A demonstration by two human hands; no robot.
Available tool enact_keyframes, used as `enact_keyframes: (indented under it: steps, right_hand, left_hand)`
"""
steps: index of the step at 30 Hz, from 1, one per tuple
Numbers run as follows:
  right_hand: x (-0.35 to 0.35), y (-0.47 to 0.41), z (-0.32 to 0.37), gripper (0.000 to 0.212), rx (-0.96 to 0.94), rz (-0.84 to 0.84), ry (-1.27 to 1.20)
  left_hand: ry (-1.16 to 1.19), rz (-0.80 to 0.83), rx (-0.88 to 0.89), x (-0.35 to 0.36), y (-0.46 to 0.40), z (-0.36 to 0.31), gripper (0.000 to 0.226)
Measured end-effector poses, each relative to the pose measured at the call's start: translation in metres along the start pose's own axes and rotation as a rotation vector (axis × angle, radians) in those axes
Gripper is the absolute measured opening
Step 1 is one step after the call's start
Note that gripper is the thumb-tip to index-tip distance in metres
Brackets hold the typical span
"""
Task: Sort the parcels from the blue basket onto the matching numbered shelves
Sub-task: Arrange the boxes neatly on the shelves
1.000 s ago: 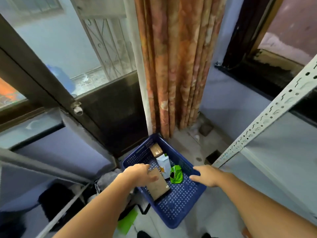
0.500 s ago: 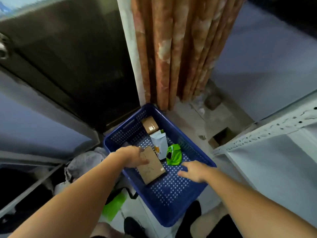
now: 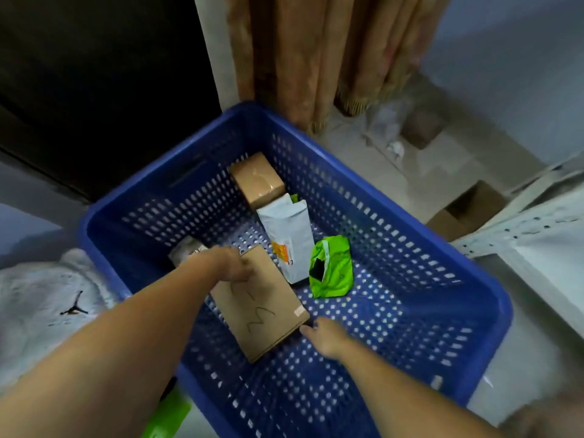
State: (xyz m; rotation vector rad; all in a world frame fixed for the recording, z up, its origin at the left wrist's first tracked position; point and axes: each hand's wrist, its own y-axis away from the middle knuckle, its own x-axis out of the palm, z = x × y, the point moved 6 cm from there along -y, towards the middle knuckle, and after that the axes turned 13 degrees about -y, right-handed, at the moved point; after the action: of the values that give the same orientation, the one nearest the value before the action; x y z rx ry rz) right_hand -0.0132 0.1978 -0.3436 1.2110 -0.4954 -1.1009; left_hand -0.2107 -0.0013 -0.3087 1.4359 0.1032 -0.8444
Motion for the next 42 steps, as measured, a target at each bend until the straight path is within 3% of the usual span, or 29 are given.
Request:
enact_keyframes:
  steps: [4, 8, 11, 15, 18, 23, 25, 29, 35, 38, 42]
  right_hand:
    - [0.028, -0.049, -0.014, 0.043, 0.087, -0.061, -0.283]
    - [0.044, -0.050, -0.016, 0.028, 0.154, -0.039, -0.757]
    - [0.032, -0.027, -0.012, 0.042, 0.127, -0.097, -0.881]
    - [-0.004, 0.017, 0.010, 0.069, -0.059, -0.216, -0.961]
    - [-0.048, 0.094, 0.058, 0.057, -0.173, -0.265, -0.987]
    - [-0.133, 0.256, 0.149, 0.078, -0.315, -0.359, -0.899]
    - [-0.166, 0.339, 0.191, 0.070, -0.396, -0.424, -0.847]
    - [-0.234, 0.515, 0.275, 0.047, -0.638, -0.537, -0.795]
    - [-0.316, 0.728, 0.366, 0.052, -0.858, -0.646, -0.634]
    - [-0.354, 0.798, 0.386, 0.065, -0.933, -0.730, -0.562]
    - [-0.394, 0.881, 0.399, 0.058, -1.071, -0.813, -0.530]
  left_hand:
    - [-0.032, -0.009, 0.002, 0.018, -0.036, -0.020, 0.076]
    - [0.060, 0.001, 0.006, 0.034, -0.046, -0.025, 0.059]
    - [0.305, 0.032, -0.028, 0.028, -0.018, -0.014, 0.052]
    - [0.419, -0.145, -0.039, -0.002, 0.047, 0.016, 0.055]
    - [0.589, -0.320, -0.068, -0.046, 0.122, 0.044, 0.045]
    - [0.767, -0.672, -0.070, -0.158, 0.290, 0.086, 0.038]
    - [0.884, -0.791, -0.100, -0.205, 0.361, 0.105, 0.039]
    - [1.127, -0.850, -0.026, -0.306, 0.496, 0.130, 0.039]
    - [1.272, -0.950, 0.030, -0.438, 0.679, 0.149, 0.054]
    - [1.272, -1.006, 0.042, -0.496, 0.748, 0.147, 0.065]
    - [1.267, -1.146, 0.145, -0.554, 0.816, 0.137, 0.065]
